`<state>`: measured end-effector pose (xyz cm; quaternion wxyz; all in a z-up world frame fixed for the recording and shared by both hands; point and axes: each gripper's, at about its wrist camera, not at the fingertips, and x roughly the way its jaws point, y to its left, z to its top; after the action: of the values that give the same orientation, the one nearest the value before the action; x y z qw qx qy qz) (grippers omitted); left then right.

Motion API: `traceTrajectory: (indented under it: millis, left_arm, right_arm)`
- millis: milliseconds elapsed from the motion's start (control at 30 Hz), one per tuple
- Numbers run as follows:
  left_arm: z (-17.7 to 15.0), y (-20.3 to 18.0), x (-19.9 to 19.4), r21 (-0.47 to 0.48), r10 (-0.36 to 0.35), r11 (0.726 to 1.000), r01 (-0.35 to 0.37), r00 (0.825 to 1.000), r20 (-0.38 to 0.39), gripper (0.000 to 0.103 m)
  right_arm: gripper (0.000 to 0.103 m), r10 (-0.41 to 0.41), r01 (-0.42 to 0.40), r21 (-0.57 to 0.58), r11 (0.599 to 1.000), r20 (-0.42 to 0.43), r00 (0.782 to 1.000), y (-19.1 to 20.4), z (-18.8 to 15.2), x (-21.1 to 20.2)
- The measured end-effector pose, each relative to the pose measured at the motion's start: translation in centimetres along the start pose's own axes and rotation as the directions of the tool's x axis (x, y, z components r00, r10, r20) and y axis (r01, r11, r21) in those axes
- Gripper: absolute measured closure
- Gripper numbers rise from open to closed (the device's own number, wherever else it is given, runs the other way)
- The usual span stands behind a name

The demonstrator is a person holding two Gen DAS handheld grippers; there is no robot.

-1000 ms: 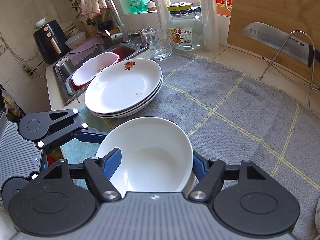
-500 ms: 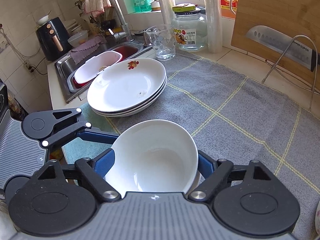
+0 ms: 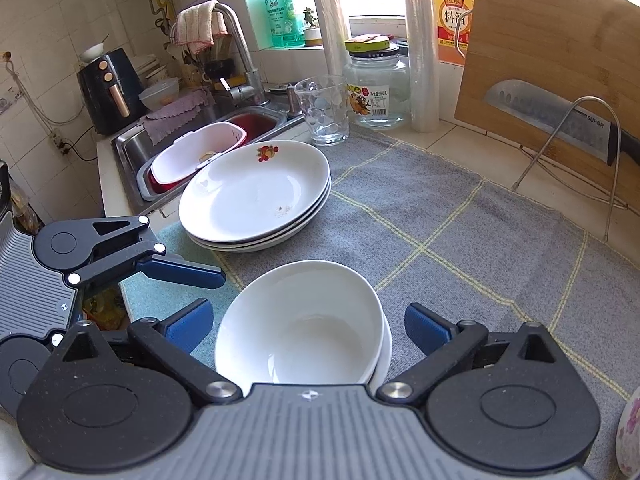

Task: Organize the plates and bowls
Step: 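Open the right gripper to release the bowl and withdraw, then move the right gripper to the pink flower-pattern bowl by the salt bag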

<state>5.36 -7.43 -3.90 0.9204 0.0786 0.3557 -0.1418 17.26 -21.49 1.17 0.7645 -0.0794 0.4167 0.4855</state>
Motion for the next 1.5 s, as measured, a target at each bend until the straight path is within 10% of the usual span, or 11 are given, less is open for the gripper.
traceTrajectory:
  millis: [633,1500]
  left_arm:
    - [4.1,-6.2,1.6,0.052,-0.08,0.996,0.074,0.991,0.106,0.007]
    - [7.5,-15.8,14.3,0.048,-0.107,0.993,0.106,0.994,0.035,0.007]
  right_arm:
    - [0.0,-0.165,0.162,0.056,0.985,0.049,0.985,-5.9,-3.1,-5.6]
    - [0.0,-0.399,0.381,0.292,0.877,0.002,0.917,-19.5,-11.7,-12.6]
